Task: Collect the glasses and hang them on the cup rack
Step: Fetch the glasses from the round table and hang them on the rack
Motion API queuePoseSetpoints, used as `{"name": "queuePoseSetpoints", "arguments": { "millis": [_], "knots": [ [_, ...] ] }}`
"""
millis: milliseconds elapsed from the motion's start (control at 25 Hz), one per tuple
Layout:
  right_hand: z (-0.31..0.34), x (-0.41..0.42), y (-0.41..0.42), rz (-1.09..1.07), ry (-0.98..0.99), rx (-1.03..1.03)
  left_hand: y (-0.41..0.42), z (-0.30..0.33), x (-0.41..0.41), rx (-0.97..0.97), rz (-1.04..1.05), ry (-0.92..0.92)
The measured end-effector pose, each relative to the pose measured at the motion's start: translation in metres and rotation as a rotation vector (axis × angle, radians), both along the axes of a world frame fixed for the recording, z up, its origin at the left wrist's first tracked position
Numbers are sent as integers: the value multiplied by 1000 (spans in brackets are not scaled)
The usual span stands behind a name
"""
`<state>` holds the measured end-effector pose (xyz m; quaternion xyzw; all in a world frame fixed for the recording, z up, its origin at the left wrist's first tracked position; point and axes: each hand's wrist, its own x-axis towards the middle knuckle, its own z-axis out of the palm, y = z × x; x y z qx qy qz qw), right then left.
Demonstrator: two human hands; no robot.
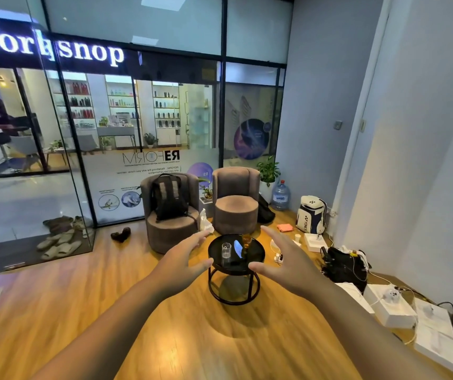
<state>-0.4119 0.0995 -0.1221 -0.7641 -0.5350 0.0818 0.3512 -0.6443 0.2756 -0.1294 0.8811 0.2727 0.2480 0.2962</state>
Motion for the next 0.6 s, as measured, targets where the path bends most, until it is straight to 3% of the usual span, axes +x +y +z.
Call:
{"name": "queuePoseSetpoints", "arguments": {
  "millis": [360, 600],
  "knots": [
    [19, 65, 187, -98, -49, 4, 198, 25, 85, 86, -110, 35],
    [30, 97, 261, -137, -107, 14, 281, 25, 142, 143, -213, 20]
  ]
}}
